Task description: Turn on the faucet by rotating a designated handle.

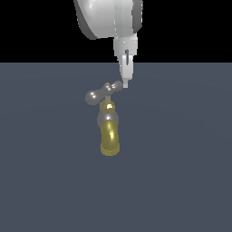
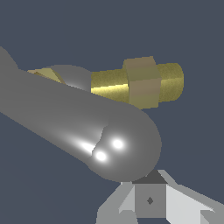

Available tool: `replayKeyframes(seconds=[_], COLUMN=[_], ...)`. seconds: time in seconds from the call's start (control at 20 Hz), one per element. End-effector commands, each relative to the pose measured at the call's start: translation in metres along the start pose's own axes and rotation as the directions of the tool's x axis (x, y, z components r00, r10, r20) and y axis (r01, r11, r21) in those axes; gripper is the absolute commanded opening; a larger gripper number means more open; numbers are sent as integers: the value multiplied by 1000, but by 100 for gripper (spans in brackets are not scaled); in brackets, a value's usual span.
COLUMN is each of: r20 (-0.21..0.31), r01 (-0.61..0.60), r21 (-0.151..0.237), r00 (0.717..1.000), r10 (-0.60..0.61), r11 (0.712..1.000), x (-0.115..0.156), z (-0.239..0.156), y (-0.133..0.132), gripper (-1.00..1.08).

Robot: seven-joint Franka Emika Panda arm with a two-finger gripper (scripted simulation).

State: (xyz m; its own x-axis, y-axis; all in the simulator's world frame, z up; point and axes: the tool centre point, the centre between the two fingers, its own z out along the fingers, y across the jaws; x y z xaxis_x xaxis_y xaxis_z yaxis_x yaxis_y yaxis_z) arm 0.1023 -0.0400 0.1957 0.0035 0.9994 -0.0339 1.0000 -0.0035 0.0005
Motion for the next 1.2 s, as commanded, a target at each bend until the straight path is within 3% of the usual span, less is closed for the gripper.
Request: replayKeyframes(seconds=[0.0, 0.25, 0.3, 1.15], r20=[-29, -33, 3, -21], r01=[76, 89, -1, 58], r21=[0, -2, -8, -4], r00=[997, 996, 1000, 998], r10=[-76, -89, 1, -59], r11=[997, 996, 1000, 998], x=[74, 108, 33, 124], z=[-3, -5, -1, -4], y=[1, 4, 9, -33], gripper=[-100, -100, -100, -100])
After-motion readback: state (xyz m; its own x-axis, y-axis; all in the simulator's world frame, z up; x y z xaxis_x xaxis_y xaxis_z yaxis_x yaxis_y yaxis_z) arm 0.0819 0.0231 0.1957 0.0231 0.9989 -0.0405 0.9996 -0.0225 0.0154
